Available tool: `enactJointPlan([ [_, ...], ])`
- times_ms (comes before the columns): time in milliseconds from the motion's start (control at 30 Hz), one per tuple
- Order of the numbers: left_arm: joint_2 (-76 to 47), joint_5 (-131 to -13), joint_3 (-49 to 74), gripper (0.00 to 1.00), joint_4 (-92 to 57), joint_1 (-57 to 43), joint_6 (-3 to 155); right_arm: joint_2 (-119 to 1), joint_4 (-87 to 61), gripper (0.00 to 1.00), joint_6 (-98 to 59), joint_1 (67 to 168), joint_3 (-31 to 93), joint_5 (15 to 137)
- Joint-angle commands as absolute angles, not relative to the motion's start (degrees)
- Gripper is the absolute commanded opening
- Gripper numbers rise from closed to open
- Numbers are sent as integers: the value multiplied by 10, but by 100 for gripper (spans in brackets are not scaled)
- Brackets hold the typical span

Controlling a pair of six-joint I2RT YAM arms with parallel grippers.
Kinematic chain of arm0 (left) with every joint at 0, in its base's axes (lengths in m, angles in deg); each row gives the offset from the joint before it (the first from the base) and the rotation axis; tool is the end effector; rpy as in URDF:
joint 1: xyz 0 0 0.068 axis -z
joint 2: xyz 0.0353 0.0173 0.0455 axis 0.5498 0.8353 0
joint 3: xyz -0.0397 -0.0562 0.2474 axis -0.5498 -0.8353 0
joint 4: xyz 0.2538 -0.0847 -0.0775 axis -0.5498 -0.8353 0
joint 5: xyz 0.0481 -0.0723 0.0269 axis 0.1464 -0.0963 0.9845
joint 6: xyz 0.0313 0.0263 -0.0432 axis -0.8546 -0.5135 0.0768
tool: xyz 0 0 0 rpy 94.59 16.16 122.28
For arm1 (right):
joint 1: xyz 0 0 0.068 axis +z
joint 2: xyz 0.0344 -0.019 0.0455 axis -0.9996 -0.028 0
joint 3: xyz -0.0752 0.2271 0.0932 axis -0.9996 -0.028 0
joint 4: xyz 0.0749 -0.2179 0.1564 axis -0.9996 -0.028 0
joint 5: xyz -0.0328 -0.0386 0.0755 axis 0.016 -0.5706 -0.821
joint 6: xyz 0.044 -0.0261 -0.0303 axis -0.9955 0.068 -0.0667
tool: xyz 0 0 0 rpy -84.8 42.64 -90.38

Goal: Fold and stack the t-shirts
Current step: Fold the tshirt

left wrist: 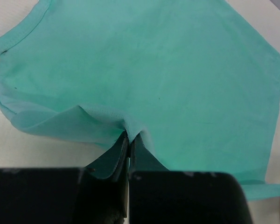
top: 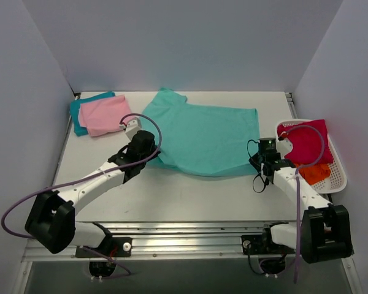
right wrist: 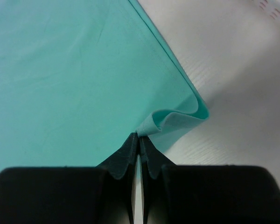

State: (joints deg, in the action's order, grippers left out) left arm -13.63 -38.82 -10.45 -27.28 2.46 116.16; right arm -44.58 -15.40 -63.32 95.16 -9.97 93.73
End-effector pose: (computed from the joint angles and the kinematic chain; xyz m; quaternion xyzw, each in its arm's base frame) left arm 0.2669 -0.1698 0.2266 -0.2185 0.8406 -0.1758 0.4635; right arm 0.2717 0.0242 0.1850 0.3695 0.8040 0.1498 0.4411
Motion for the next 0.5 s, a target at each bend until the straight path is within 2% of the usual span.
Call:
enactJointPlan([
  [0, -107, -407, -56, 2, -247, 12, 1135, -477, -145, 0, -623, 946, -53, 953],
  [467, 54, -506, 53, 2, -204, -69, 1085, -629, -147, 0, -631, 944, 69, 998],
])
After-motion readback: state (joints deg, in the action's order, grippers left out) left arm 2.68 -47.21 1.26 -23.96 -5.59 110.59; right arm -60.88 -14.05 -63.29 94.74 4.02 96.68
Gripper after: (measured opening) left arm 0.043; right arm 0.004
